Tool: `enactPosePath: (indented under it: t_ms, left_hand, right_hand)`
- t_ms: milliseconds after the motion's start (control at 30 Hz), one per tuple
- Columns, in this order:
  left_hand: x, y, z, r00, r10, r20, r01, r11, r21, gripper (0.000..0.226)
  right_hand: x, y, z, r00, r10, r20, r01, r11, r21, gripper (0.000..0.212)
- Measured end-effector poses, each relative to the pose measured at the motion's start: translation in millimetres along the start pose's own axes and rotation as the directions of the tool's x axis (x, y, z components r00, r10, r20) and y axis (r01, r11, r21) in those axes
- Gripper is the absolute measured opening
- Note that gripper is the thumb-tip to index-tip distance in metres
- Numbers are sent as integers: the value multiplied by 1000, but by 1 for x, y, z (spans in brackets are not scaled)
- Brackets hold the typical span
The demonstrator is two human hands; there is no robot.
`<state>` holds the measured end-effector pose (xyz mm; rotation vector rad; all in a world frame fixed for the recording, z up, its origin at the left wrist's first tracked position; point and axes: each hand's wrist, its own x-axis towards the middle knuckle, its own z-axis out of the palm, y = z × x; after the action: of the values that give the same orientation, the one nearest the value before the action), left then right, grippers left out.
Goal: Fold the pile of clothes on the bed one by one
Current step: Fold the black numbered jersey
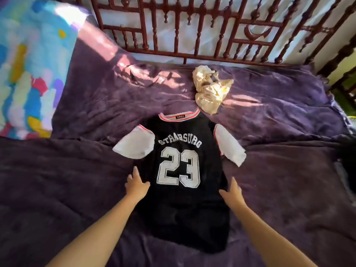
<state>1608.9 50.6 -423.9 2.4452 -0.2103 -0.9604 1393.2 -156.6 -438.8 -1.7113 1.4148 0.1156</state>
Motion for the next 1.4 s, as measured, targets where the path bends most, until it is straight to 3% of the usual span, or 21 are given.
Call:
enactPosePath:
  t_ms: [133,267,400,500,600,700,767,867,1000,1100,1167,1333,1400]
  left_hand:
    - [-4,-72,38,976,-212,54,214,976,-39,65]
    - [1,-105,50,971,-170,170,215,928,-305,72]
    - [10,-105,55,958,-171,229,270,803,-530,71]
    - [11,-88,62,930,-269,252,368,655,-660,39]
    - [3,-70,63,914,-311,260,398,565,-723,11]
    - [-13,-69,47,913,-299,276,380,386,-841,9]
    - [-26,-76,30,921,-240,306,369,291,-883,7]
    - [-51,-93,6,936,-150,319,350,302,-887,18]
    - [-83,-117,-9,944,-121,307,329,414,-849,8]
    - [-106,-146,-7,923,-191,334,382,569,-729,13]
    - [-118,-168,-2,900,-261,349,434,610,-663,11]
    - [-134,-195,-1,916,-293,275,390,484,-784,7]
    - [-139,-196,-8,927,-268,262,356,416,-837,4]
  right_hand:
    - [-23,71,38,967,242,83,-242,970,-13,62]
    - [-41,100,62,937,336,94,-344,935,85,61]
    - [-52,97,67,886,463,26,-445,831,334,37]
    - [-57,93,58,901,433,26,-398,803,443,23]
    - [-61,91,40,899,435,-58,-317,734,600,35]
    - [-68,91,12,880,449,-152,-207,652,730,9]
    - [-73,93,-4,879,444,-175,-161,620,768,15]
    - [-92,95,-20,904,399,-151,-130,595,793,24]
    - [-121,110,-24,922,384,59,-241,446,862,17]
    - [-141,135,-18,911,386,144,-340,508,792,18]
    - [-150,149,-13,920,360,155,-348,566,747,15]
    - [-163,155,-15,929,271,252,-370,694,618,11]
    - [-165,151,-19,943,255,216,-332,779,531,14]
